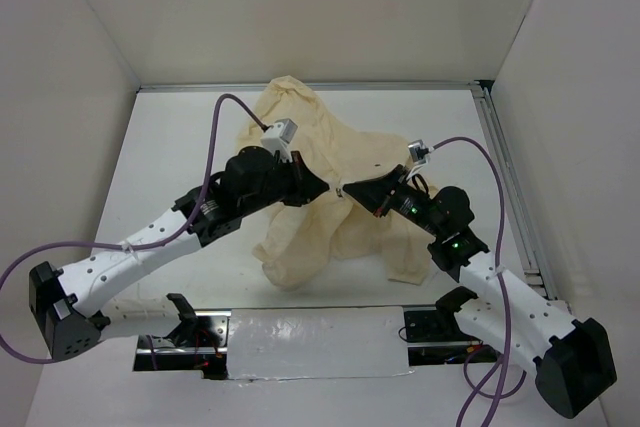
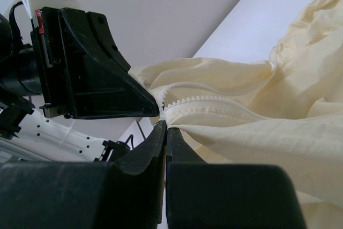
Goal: Zip up the jacket
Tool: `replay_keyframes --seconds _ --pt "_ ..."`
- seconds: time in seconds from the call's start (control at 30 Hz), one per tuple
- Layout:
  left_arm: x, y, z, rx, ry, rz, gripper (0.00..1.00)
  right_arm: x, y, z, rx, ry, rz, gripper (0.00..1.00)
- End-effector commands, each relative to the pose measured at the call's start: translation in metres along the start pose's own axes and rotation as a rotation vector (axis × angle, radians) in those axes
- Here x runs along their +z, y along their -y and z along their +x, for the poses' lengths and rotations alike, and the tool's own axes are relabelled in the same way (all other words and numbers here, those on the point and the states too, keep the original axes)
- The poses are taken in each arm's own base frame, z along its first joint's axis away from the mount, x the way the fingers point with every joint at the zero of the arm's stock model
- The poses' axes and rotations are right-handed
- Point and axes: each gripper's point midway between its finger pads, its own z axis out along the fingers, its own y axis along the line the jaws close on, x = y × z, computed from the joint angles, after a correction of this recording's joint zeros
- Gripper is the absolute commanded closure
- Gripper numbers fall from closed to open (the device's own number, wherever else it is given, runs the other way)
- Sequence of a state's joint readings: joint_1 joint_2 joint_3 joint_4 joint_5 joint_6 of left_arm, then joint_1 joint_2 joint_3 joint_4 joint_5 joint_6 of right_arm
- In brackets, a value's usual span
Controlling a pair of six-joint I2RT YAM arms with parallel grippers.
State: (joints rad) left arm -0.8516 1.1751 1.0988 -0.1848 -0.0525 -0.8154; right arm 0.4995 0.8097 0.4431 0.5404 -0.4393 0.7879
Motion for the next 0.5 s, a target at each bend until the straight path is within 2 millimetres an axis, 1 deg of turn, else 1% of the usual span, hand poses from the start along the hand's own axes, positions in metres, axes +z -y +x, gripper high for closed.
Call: replay_keyframes --seconds 0.0,0.13,0.23,0.33,0.47 --pt "-0.009 0.020 -0.022 0.001 0.081 0.087 1.00 0.002 -0.017 -0.015 -0.021 0.060 -0.061 1.00" --pt "-0.009 0.018 -0.020 -0.007 0.082 0.082 1.00 0.001 -0.012 -0.016 -0.019 0.064 -0.031 1.00" --pt "-0.010 0.018 -0.020 -0.016 0.088 0.088 1.00 0.002 -0.010 -0.012 -0.004 0.044 -0.026 1.00" --pt "-0.013 0.022 -0.026 -0.021 0.118 0.106 1.00 0.003 -0.008 -0.006 0.011 0.019 -0.030 1.00" --pt "-0.015 0.024 -0.028 -0.022 0.130 0.119 1.00 0.003 -0.009 -0.005 0.026 0.015 -0.035 1.00"
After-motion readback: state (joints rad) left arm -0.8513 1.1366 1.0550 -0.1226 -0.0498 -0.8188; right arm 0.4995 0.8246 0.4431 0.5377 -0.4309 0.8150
